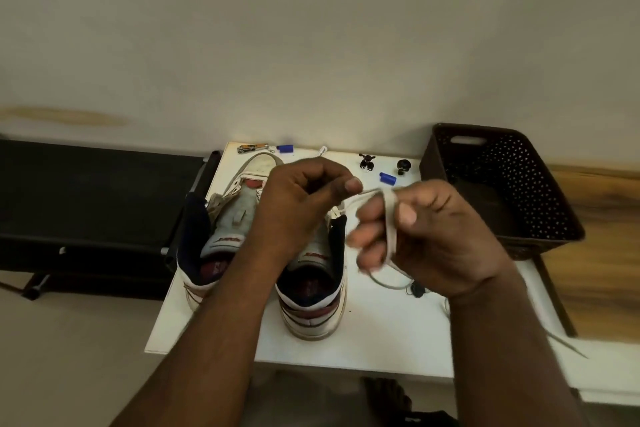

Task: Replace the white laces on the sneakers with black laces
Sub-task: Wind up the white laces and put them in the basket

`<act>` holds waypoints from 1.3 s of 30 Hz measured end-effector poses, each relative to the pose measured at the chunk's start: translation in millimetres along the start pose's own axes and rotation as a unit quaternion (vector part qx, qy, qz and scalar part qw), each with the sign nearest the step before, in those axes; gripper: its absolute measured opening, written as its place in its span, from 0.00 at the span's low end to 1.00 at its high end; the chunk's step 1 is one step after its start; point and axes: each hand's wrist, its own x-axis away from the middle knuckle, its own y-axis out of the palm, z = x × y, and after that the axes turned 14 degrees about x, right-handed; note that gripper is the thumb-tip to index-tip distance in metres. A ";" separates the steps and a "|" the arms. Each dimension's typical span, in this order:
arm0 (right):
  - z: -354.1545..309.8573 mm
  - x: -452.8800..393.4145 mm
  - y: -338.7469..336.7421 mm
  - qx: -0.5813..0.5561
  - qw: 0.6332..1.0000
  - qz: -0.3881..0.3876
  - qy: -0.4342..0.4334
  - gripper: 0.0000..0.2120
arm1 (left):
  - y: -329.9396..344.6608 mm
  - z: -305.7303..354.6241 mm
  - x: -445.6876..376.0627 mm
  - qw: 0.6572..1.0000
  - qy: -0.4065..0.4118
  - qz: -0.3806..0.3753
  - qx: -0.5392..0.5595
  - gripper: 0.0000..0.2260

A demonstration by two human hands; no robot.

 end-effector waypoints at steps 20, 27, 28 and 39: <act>3.8 -5.1 -8.4 0.353 0.916 0.110 0.156 0.10 | -7.1 -0.1 1.6 0.990 0.083 0.069 -0.095 0.09; 4.6 -11.2 4.4 -0.137 0.972 0.121 -0.150 0.09 | 0.3 0.5 2.5 0.995 0.026 -0.048 -0.086 0.09; 5.6 -15.5 4.5 -0.182 0.949 0.183 -0.183 0.11 | 0.6 -1.4 3.6 0.991 0.007 -0.072 -0.117 0.10; 14.8 -9.1 -20.8 0.481 0.837 0.232 0.121 0.09 | -10.5 -1.0 3.9 0.961 0.145 0.010 -0.236 0.10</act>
